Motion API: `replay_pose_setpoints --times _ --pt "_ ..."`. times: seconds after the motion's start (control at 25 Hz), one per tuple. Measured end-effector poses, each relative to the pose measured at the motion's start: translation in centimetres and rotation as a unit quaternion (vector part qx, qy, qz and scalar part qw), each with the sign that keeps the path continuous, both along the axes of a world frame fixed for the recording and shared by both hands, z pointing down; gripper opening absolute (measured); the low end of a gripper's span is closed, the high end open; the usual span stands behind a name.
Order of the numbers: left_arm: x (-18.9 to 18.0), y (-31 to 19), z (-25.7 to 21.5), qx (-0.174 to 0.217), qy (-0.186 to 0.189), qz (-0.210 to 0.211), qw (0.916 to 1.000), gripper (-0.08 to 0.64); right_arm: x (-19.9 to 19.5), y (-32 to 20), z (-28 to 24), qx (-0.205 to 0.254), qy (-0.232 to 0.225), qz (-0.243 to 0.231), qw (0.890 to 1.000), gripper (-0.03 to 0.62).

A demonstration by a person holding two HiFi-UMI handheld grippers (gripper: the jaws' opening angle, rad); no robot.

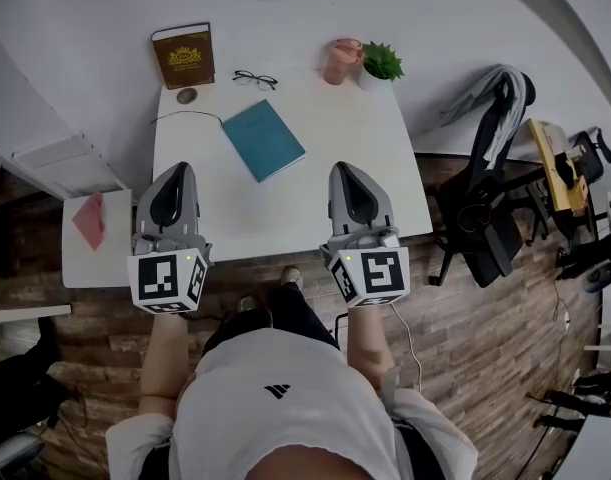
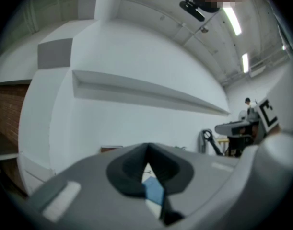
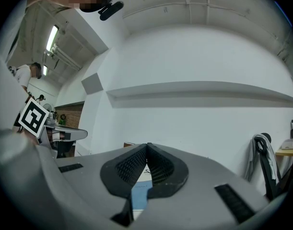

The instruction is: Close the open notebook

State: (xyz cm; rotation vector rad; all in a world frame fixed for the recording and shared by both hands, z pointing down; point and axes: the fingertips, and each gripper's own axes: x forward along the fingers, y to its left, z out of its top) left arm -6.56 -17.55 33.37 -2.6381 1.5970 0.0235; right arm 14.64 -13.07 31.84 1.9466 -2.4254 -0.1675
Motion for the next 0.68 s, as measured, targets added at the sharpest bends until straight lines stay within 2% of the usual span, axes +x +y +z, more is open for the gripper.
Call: replay_pose_setpoints --times 0.68 --pt "-0.2 1.4 0.4 -0.006 0.006 0.017 0.9998 0.008 -1.1 1.7 0.0 -0.001 0.001 0.009 1.000 -0.009"
